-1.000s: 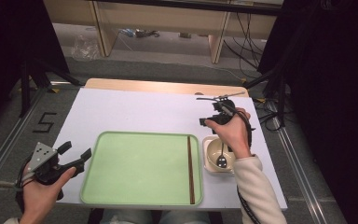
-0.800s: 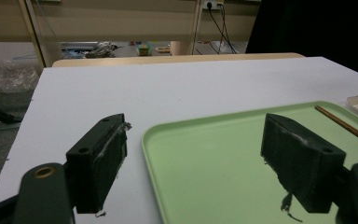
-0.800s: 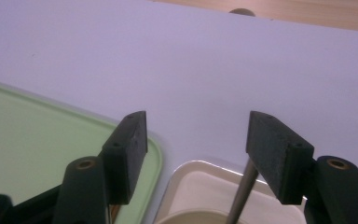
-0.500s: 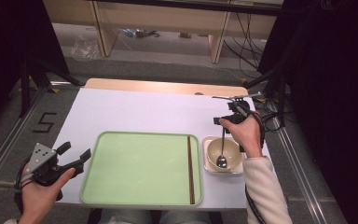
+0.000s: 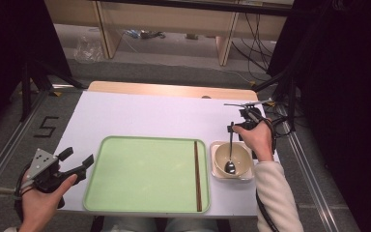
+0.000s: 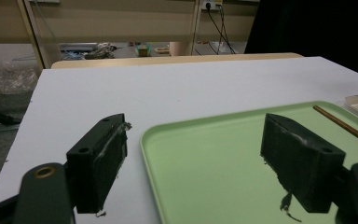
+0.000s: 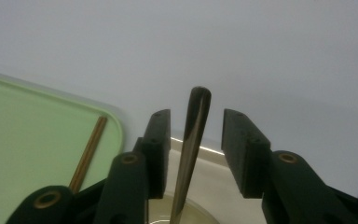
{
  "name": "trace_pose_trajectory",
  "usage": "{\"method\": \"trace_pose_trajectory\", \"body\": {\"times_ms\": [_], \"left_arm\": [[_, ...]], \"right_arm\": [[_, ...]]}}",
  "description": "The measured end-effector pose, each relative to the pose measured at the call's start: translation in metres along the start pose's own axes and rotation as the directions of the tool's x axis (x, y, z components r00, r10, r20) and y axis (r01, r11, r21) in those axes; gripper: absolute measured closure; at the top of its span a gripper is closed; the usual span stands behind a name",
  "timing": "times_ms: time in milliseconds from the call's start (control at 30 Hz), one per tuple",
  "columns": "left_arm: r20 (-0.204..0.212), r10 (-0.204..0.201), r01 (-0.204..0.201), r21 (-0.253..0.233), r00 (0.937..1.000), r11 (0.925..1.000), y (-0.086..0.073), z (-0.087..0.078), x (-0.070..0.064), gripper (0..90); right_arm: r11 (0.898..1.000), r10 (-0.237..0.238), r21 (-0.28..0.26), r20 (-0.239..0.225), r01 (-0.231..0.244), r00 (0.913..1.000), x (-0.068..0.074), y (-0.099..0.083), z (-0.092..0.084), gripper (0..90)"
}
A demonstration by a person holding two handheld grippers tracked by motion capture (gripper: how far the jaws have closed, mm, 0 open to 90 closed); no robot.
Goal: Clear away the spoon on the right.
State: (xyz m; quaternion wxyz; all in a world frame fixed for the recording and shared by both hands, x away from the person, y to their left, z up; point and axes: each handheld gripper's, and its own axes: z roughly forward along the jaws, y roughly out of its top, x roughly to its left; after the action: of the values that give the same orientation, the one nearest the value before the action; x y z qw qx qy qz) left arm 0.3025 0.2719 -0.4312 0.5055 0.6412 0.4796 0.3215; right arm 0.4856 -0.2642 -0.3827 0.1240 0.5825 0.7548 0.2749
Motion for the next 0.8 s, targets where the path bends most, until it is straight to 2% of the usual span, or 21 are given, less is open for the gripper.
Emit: {"method": "trace_pose_trajectory", "body": {"times_ms": [67, 100, 133, 167, 200, 233, 333, 400, 433, 567, 633, 700, 767, 800], "left_arm": [[0.000, -0.001, 0.001, -0.001, 1.0000, 1.0000, 0.0000, 0.0001, -0.0001, 22.1], [0.001, -0.002, 0.002, -0.001, 1.0000, 1.0000, -0.0001, 0.0000, -0.0003, 22.1], [0.001, -0.002, 0.002, 0.000, 1.0000, 1.0000, -0.0001, -0.0001, -0.0003, 22.1], [0.001, -0.002, 0.002, -0.001, 1.0000, 1.0000, -0.0001, -0.0002, -0.0001, 22.1], [0.000, -0.005, 0.005, -0.001, 1.0000, 1.0000, -0.0003, -0.0002, -0.0002, 22.1], [0.000, -0.005, 0.005, -0.001, 1.0000, 1.0000, -0.0003, -0.0002, 0.0000, 22.1], [0.001, -0.009, 0.009, -0.004, 1.0000, 1.0000, -0.0003, -0.0003, -0.0002, 22.1], [0.001, -0.006, 0.006, -0.002, 1.0000, 1.0000, -0.0002, -0.0003, -0.0003, 22.1], [0.002, -0.005, 0.005, -0.001, 1.0000, 1.0000, -0.0002, -0.0002, -0.0004, 22.2], [0.001, -0.007, 0.007, -0.002, 1.0000, 1.0000, -0.0002, -0.0003, -0.0004, 22.1], [0.001, -0.006, 0.006, -0.002, 1.0000, 1.0000, -0.0002, -0.0002, -0.0003, 22.1], [0.001, -0.003, 0.003, -0.001, 1.0000, 1.0000, -0.0002, -0.0003, -0.0002, 22.1], [0.001, -0.006, 0.006, -0.002, 1.0000, 1.0000, -0.0003, -0.0003, -0.0003, 22.2], [0.001, -0.007, 0.007, -0.002, 1.0000, 1.0000, -0.0003, -0.0004, -0.0003, 22.1]], "right_arm": [[1.000, 0.014, 0.010, -0.020, -0.014, 0.9997, -0.0019, -0.0010, 0.0021, 67.4], [1.000, -0.007, 0.008, -0.060, 0.007, 0.9982, -0.0054, -0.0014, 0.0044, 69.4], [1.000, 0.015, 0.020, -0.041, -0.014, 0.9991, -0.0039, -0.0022, 0.0046, 72.0], [0.999, 0.028, 0.027, -0.049, -0.027, 0.9984, -0.0037, -0.0026, 0.0054, 75.2], [1.000, 0.015, 0.025, -0.050, -0.014, 0.9987, -0.0049, -0.0033, 0.0068, 77.8], [0.999, 0.030, 0.042, -0.062, -0.027, 0.9976, -0.0043, -0.0031, 0.0068, 80.2], [0.999, 0.039, 0.028, -0.065, -0.037, 0.9971, -0.0037, -0.0038, 0.0085, 86.4], [0.999, 0.034, 0.041, -0.061, -0.032, 0.9975, -0.0036, -0.0038, 0.0081, 90.0], [0.998, 0.038, 0.053, -0.074, -0.034, 0.9965, -0.0032, -0.0040, 0.0083, 90.0], [0.999, 0.033, 0.042, -0.058, -0.031, 0.9978, -0.0023, -0.0035, 0.0080, 90.0], [0.998, 0.036, 0.052, -0.056, -0.033, 0.9978, -0.0016, -0.0027, 0.0060, 90.0], [0.998, 0.022, 0.052, -0.056, -0.019, 0.9982, -0.0019, -0.0018, 0.0040, 90.0], [0.998, 0.030, 0.049, -0.048, -0.028, 0.9984, 0.0011, -0.0011, 0.0011, 90.0], [0.999, 0.002, 0.043, -0.036, 0.000, 0.9994, 0.0005, -0.0007, 0.0000, 90.0]]}}
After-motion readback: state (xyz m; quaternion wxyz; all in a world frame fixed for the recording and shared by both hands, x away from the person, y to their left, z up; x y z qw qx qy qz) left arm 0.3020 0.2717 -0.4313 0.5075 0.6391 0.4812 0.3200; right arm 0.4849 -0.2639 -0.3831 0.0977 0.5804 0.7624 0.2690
